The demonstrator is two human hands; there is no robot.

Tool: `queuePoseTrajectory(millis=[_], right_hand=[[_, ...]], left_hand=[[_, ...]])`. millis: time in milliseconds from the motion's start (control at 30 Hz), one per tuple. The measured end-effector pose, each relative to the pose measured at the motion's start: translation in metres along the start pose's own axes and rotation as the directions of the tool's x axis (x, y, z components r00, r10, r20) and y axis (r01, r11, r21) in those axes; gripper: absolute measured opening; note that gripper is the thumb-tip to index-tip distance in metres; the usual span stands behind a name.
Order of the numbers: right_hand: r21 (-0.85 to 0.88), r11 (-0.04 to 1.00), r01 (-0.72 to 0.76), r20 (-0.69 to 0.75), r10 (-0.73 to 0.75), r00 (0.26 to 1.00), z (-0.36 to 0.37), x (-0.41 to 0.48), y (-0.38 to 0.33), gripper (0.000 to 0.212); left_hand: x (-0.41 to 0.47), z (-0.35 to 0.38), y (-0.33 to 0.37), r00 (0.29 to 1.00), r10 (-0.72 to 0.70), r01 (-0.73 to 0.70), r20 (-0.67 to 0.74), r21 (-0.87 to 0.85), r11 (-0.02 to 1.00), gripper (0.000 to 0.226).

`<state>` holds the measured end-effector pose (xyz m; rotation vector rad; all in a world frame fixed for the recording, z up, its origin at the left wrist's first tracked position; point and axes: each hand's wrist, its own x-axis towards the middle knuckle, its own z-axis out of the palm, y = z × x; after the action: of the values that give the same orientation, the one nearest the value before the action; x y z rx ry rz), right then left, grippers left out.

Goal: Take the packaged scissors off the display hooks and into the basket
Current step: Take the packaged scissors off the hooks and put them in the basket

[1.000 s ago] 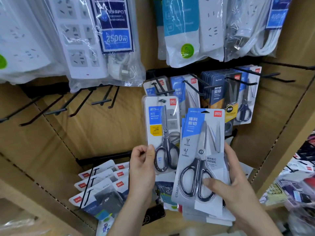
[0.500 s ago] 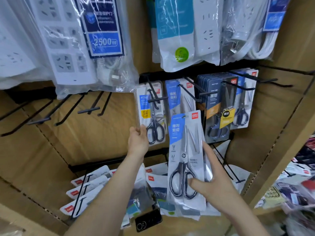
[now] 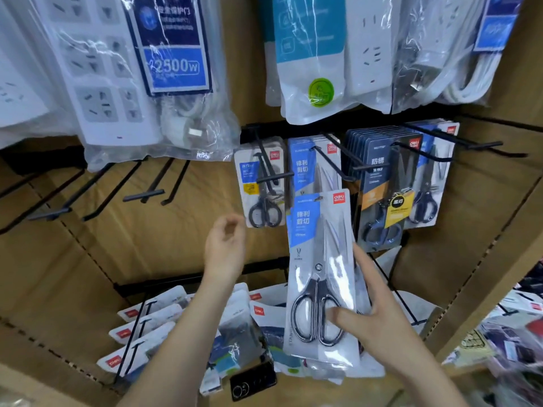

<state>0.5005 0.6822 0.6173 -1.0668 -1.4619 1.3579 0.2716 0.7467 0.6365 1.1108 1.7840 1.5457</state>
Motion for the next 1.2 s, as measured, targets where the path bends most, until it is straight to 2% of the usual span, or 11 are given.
queuePoseTrajectory(millis=[167,400,500,633,700,800,900,1000,1067,1100,1200], right_hand=[[0.039,0.994,0.102,-0.011,-0.102,0.995,0.007,-0.001,0.003,0.092],[0.131,0.976,0.172,-0.081,-0.162,0.983,0.019,-0.006,0.000,0.085],[0.134,0.976,0.170,-0.143,-0.151,0.978,0.018,-0.009,0.000,0.068],[0.209,0.970,0.121,-0.175,-0.085,0.981,0.007,-0.017,0.004,0.073],[0.213,0.970,0.114,-0.230,-0.064,0.971,-0.002,-0.023,0.004,0.075],[0.199,0.968,0.155,-0.319,-0.085,0.944,-0.017,-0.032,-0.002,0.083],[0.199,0.962,0.189,-0.375,-0.104,0.921,-0.020,-0.038,-0.010,0.095],[0.209,0.963,0.170,-0.351,-0.088,0.932,-0.006,-0.040,-0.013,0.100],[0.192,0.967,0.169,-0.338,-0.097,0.936,0.009,-0.041,-0.013,0.097],[0.179,0.968,0.174,-0.342,-0.105,0.934,0.015,-0.042,-0.012,0.090],[0.139,0.969,0.202,-0.376,-0.137,0.917,0.026,-0.047,-0.012,0.054]], left_hand=[[-0.098,0.002,0.016,0.933,0.066,-0.021,0.355,-0.129,0.991,0.023],[-0.108,0.002,0.019,0.971,-0.094,0.162,0.219,-0.314,0.935,0.008],[-0.109,-0.001,0.017,0.961,-0.188,0.256,0.201,-0.404,0.878,0.017],[-0.108,-0.009,0.012,0.952,-0.240,0.303,0.191,-0.463,0.833,0.028],[-0.108,-0.019,0.009,0.969,-0.179,0.242,0.171,-0.496,0.834,0.040],[-0.108,-0.041,0.002,0.981,0.009,0.062,0.194,-0.355,0.933,0.056],[-0.113,-0.048,0.002,0.964,0.160,-0.151,0.213,-0.056,0.987,0.043],[-0.130,-0.033,0.012,0.951,0.119,-0.119,0.286,-0.019,0.993,0.041],[-0.140,-0.022,0.013,0.934,0.103,-0.086,0.343,-0.064,0.994,0.022],[-0.143,-0.019,0.015,0.922,0.084,-0.060,0.378,-0.075,0.995,0.013],[-0.147,-0.019,0.012,0.896,0.044,-0.020,0.442,-0.058,0.998,0.037]])
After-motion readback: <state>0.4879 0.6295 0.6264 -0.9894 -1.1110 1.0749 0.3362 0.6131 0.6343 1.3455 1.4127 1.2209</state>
